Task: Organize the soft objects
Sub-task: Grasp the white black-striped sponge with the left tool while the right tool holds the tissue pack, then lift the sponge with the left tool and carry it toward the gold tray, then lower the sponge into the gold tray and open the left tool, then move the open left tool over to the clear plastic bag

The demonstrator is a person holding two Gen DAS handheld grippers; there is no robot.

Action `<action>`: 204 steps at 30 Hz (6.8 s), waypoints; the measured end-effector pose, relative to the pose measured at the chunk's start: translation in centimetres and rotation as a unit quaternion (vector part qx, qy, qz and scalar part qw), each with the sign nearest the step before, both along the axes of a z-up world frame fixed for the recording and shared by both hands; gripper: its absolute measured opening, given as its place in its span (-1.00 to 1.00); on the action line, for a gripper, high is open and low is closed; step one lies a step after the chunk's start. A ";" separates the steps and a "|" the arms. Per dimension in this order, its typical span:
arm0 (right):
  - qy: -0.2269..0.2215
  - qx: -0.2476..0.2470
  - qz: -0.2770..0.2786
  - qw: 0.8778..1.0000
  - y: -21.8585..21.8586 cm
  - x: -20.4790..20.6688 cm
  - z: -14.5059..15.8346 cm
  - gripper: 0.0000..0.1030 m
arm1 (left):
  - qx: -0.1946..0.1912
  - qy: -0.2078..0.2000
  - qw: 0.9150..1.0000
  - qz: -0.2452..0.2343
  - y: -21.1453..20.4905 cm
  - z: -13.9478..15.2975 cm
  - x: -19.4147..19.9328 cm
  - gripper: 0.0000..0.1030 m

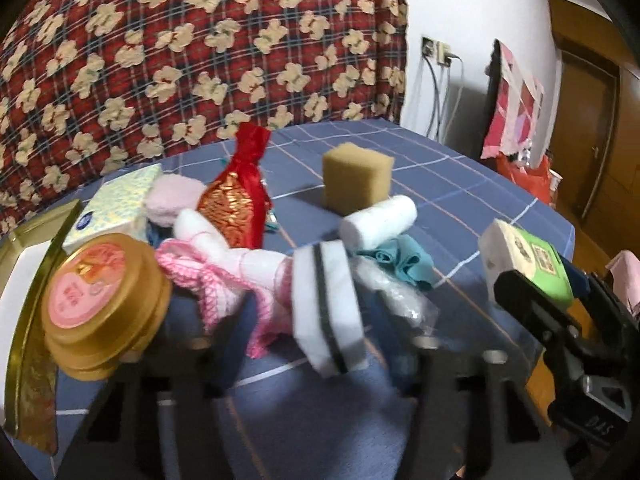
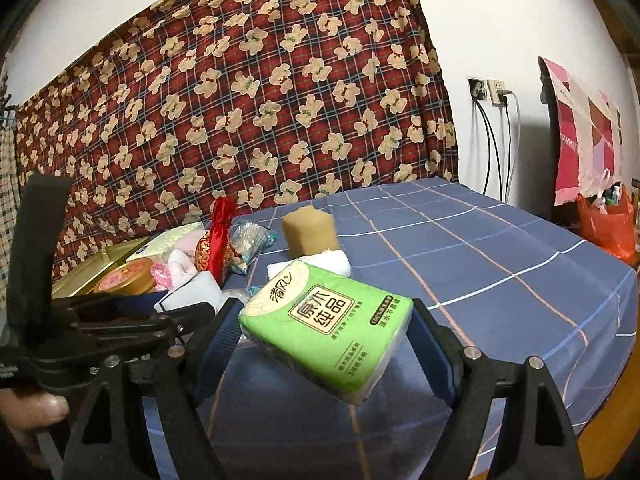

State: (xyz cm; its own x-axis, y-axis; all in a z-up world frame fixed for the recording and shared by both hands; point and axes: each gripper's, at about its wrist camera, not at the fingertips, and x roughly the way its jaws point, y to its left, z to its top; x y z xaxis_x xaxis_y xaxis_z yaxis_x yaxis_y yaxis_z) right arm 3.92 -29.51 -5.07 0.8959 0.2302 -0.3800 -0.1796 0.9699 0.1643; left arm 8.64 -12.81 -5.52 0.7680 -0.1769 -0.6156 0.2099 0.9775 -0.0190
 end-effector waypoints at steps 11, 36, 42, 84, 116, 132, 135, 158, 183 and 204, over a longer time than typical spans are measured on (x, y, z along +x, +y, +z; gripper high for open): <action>-0.021 0.002 0.009 1.000 0.5 1.1 0.8 0.61 | -0.020 -0.051 0.998 -0.022 0.7 1.4 -0.8 -0.50; -0.042 0.014 0.050 0.998 6.8 8.4 4.5 0.61 | -0.014 -0.112 0.990 0.082 8.2 3.4 2.0 -0.50; -0.043 0.012 0.062 0.997 9.2 9.5 4.5 0.61 | -0.016 -0.115 0.986 0.117 10.7 3.0 3.0 -0.50; -0.069 -0.065 0.081 0.992 18.2 11.8 4.0 0.61 | -0.074 -0.195 0.939 0.273 17.0 3.5 0.3 -0.50; -0.064 -0.079 0.121 0.987 22.0 12.6 3.7 0.62 | -0.048 -0.204 0.928 0.308 17.8 3.7 -0.1 -0.50; -0.062 -0.080 0.120 0.988 22.2 12.4 3.6 0.62 | 0.007 -0.204 0.926 0.318 17.1 4.0 0.0 -0.50; -0.048 -0.081 0.136 0.986 22.7 12.8 3.5 0.61 | 0.013 -0.203 0.926 0.318 17.5 4.1 -0.4 -0.50; 0.039 -0.065 0.260 0.963 32.6 14.9 5.8 0.61 | -0.131 -0.106 0.939 0.298 31.6 6.7 -2.3 -0.50; 0.044 -0.103 0.275 0.955 34.9 13.8 6.3 0.61 | -0.124 -0.056 0.954 0.268 32.2 5.8 -0.5 -0.47; 0.034 -0.066 0.270 0.960 30.8 12.7 6.9 0.61 | -0.130 -0.033 0.970 0.204 29.6 5.1 -0.1 -0.38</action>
